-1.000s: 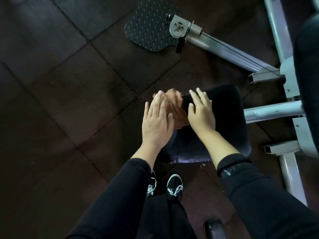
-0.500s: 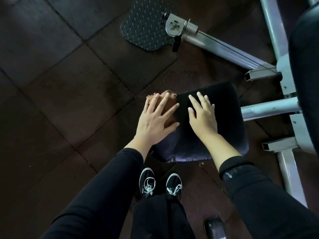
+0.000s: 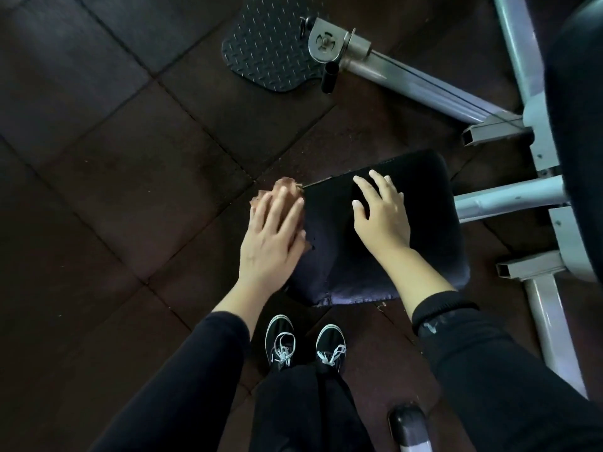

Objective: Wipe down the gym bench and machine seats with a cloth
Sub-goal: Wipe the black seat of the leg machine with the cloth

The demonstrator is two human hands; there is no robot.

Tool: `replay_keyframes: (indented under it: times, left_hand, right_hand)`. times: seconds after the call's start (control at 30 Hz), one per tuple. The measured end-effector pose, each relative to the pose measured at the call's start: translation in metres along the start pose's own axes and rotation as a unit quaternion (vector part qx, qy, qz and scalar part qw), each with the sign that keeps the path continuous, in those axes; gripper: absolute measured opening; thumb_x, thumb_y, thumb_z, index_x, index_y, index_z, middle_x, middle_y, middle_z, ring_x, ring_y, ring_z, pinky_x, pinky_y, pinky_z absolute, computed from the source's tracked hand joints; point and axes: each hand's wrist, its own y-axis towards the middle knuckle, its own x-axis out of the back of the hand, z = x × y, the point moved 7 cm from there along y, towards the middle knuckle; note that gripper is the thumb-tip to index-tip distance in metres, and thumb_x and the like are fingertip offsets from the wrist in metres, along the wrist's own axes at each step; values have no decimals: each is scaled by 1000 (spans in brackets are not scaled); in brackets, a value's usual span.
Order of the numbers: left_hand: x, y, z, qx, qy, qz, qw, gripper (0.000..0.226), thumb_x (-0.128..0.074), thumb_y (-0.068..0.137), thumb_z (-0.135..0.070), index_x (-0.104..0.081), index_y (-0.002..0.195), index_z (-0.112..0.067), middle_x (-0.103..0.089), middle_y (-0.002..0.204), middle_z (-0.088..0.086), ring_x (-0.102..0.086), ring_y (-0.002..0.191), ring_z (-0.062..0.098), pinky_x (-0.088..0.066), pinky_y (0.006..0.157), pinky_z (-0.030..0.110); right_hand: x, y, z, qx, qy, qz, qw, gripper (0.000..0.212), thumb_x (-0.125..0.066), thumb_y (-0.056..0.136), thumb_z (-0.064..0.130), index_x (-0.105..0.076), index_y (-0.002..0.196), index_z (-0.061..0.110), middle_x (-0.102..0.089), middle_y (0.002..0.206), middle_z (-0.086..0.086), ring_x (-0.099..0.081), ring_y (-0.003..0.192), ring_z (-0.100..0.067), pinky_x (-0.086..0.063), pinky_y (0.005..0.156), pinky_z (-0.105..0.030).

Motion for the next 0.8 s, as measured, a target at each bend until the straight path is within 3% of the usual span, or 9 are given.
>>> replay_keyframes:
  times: [0.2, 0.3, 0.4, 0.5, 0.63, 0.7, 0.8]
  left_hand:
    - [-15, 20, -31, -155, 81, 78, 982, 53, -37, 99, -44, -35, 149, -27, -25, 159, 0, -15, 148, 24, -11, 120, 49]
    - [-18, 47, -27, -115, 69, 94, 987, 54, -36, 96, -45, -39, 148, -27, -33, 155, 2, -24, 145, 28, -20, 117, 49]
    - [-6, 53, -11, 14, 22, 76, 997, 54, -34, 97, -45, -37, 148, -28, -40, 149, 0, -37, 133, 26, -40, 105, 42]
    - [1, 37, 9, 115, -10, 58, 992, 52, -39, 99, -42, -33, 149, -31, -36, 150, -6, -35, 132, 21, -41, 99, 37]
    - [3, -8, 13, 108, -36, 12, 993, 54, -38, 97, -38, -36, 148, -20, -33, 154, 4, -31, 139, 28, -36, 110, 42]
    - [-2, -30, 7, 73, -14, 3, 997, 54, -39, 98, -36, -38, 148, -14, -29, 156, 10, -23, 144, 34, -27, 115, 48]
    - [-11, -48, -18, -4, 37, 33, 999, 54, -37, 98, -36, -38, 148, -14, -26, 158, 8, -14, 148, 29, -13, 119, 50]
  right_hand:
    - [0, 3, 0, -3, -5, 15, 1000, 45, -47, 96, 22, -42, 140, 26, -26, 154, -1, -15, 144, -25, -11, 116, -46]
    - [2, 4, -1, -9, -9, 31, 999, 45, -46, 96, 24, -40, 140, 28, -24, 154, 2, -13, 145, -22, -12, 117, -44]
    - [4, 4, -2, -13, -13, 44, 999, 44, -45, 97, 26, -39, 141, 30, -22, 155, 5, -12, 145, -20, -12, 117, -42]
    - [4, 3, -2, -12, -23, 42, 999, 45, -45, 96, 27, -38, 140, 31, -23, 155, 5, -12, 145, -20, -16, 117, -42]
    - [4, 3, -1, -9, -27, 37, 999, 46, -47, 96, 25, -39, 141, 29, -24, 155, 3, -13, 145, -22, -17, 116, -44]
    - [4, 3, 0, -11, -26, 40, 999, 45, -46, 96, 25, -39, 141, 29, -23, 155, 3, -13, 145, -22, -17, 116, -44]
    - [4, 2, 0, -9, -25, 40, 999, 45, -46, 96, 25, -39, 141, 29, -23, 155, 3, -12, 145, -22, -17, 117, -45]
